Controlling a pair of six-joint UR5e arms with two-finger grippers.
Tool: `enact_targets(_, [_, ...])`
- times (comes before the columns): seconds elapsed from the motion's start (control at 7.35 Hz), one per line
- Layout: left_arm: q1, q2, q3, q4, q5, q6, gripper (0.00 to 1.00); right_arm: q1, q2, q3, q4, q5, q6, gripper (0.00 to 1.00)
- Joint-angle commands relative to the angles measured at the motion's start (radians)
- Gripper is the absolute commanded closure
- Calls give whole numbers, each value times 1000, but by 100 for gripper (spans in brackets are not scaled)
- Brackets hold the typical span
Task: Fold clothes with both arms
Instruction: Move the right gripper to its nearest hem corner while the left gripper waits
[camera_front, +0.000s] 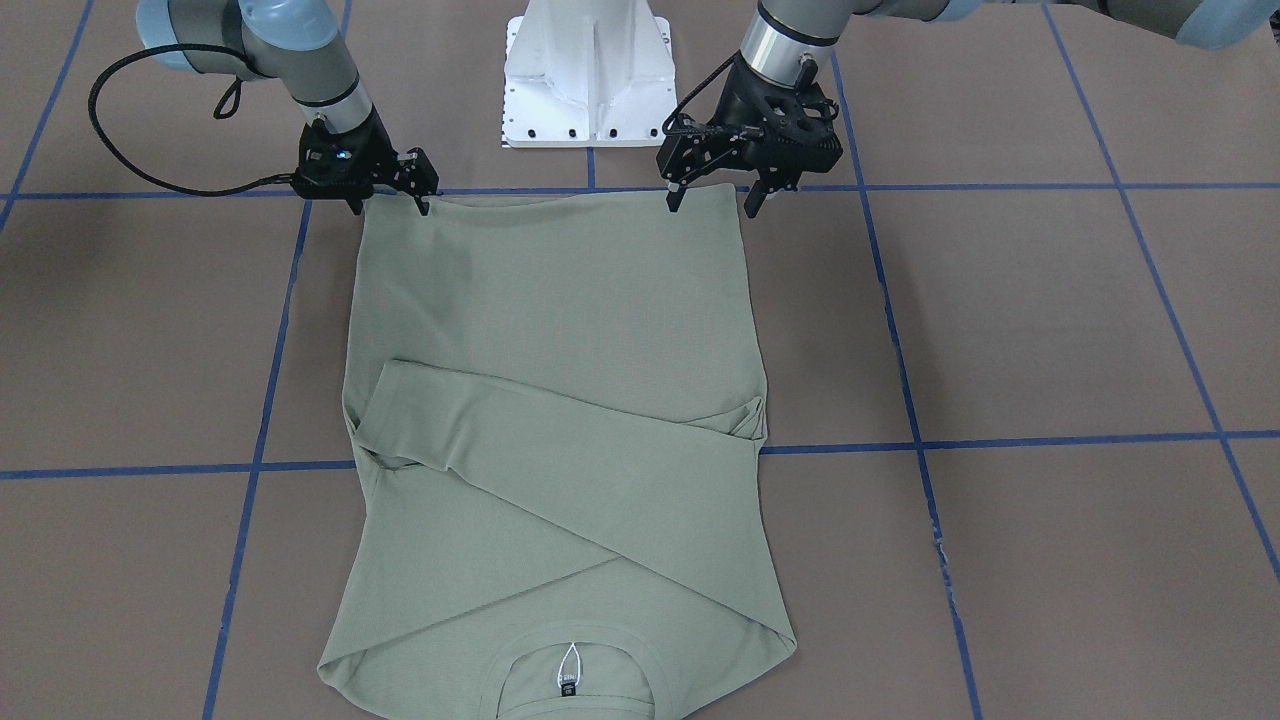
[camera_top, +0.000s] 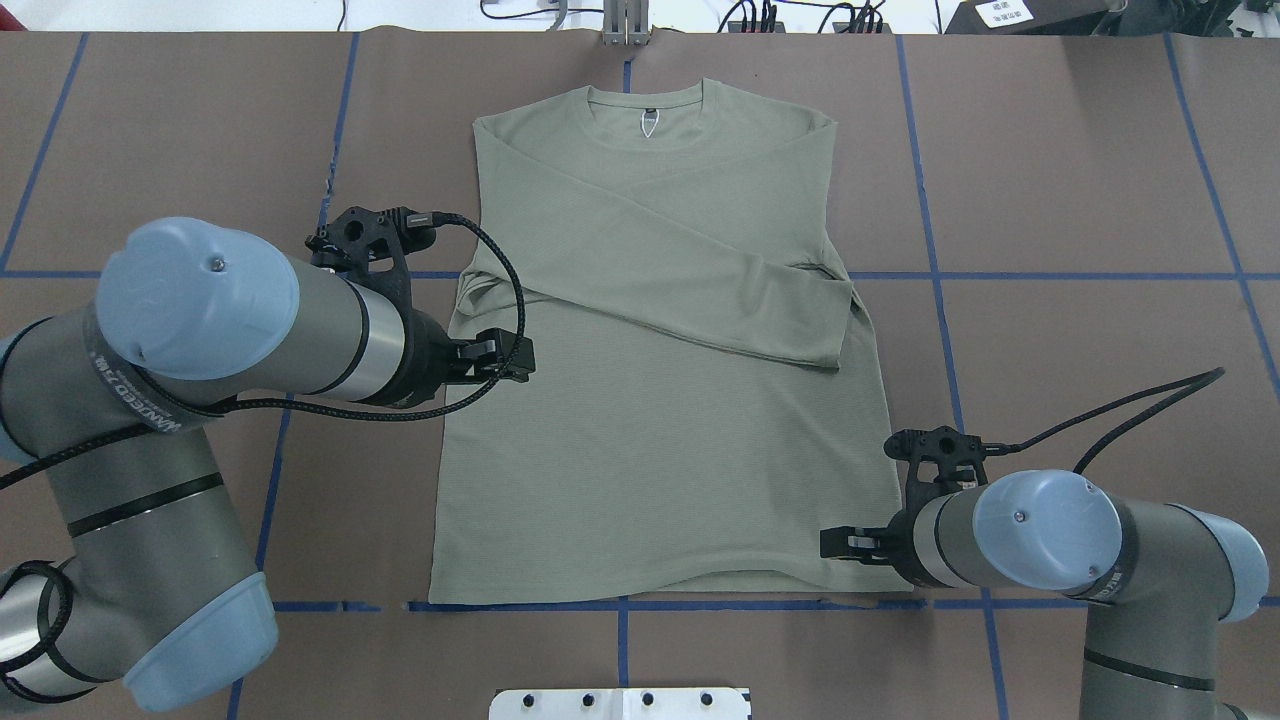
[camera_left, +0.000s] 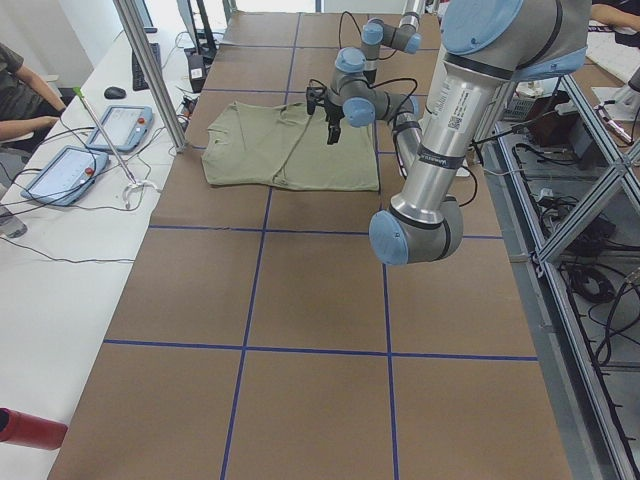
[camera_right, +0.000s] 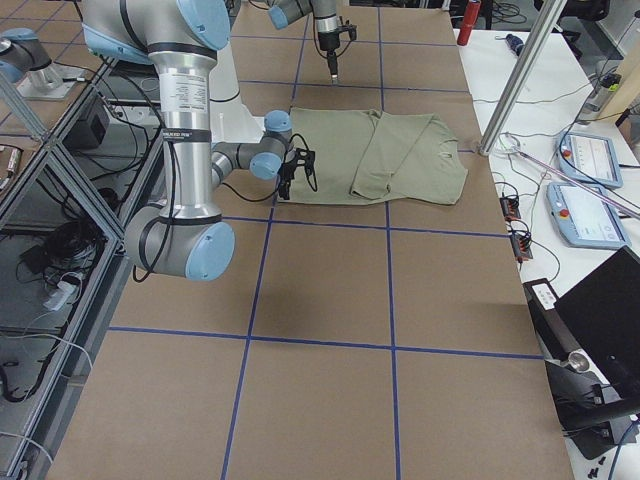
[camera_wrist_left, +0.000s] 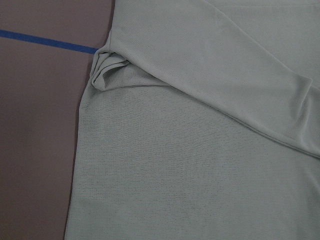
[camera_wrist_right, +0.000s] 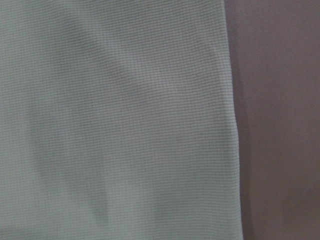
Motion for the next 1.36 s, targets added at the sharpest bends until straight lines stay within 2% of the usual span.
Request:
enact_targets(0.0, [0,-1,0,0,-1,0,1,1,-21,-6,0,0,0,1])
enact_targets(0.41, [0,-1,0,0,-1,0,1,0,-20,-11,-2,6,0,10])
enact_targets(0.54, [0,-1,0,0,-1,0,1,1,-21,-14,-2,8,2,18])
enact_targets(0.68, [0,-1,-2,0,-1,0,1,1,-20,-14,-2,11,2,35])
enact_targets(0.82, [0,-1,-5,0,-1,0,1,1,-20,-14,-2,12,2,45])
enact_targets(1.22, [-2,1,-6,0,-1,0,1,0,-21,-12,-2,15,2,49])
